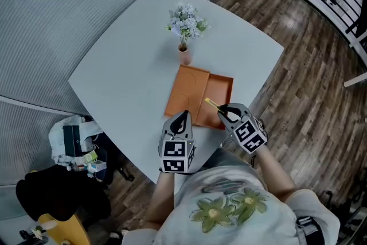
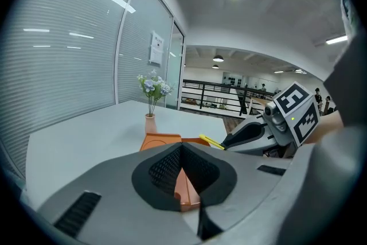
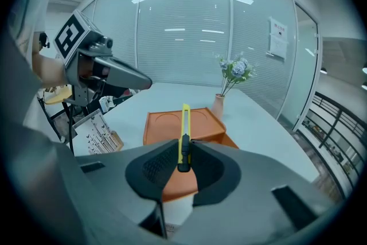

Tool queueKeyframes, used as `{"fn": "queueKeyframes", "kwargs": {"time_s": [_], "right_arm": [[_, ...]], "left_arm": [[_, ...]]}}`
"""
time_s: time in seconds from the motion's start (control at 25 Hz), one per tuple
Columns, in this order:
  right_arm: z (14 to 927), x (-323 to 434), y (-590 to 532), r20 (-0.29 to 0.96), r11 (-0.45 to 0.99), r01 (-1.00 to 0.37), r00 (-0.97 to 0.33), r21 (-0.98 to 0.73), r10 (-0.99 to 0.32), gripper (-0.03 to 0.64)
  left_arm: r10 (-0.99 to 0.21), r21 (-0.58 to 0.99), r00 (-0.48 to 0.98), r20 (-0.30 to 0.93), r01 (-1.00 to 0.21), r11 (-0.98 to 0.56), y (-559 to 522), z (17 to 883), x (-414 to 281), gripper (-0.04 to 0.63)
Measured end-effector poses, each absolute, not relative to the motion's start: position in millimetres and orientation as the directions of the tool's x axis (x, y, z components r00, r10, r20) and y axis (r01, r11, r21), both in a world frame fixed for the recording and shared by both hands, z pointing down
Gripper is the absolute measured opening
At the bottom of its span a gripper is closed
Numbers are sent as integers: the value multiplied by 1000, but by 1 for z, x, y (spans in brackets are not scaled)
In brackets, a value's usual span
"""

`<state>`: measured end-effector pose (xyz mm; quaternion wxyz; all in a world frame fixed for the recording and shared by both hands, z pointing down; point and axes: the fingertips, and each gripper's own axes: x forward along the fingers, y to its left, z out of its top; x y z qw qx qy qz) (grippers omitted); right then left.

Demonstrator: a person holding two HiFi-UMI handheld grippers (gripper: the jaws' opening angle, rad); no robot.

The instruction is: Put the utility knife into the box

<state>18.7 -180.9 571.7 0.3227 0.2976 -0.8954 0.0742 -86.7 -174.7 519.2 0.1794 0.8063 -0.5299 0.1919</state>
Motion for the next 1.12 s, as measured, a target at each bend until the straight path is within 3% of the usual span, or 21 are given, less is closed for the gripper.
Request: {"fn": "queueKeyframes", "kwargs": {"time_s": [1.12], "right_arm": [[619,12,-181,733,878,-467,-561,102,-384,71]], "left_arm": [[-771,89,355,529,-927,-365,-175,531,-94,0]]}}
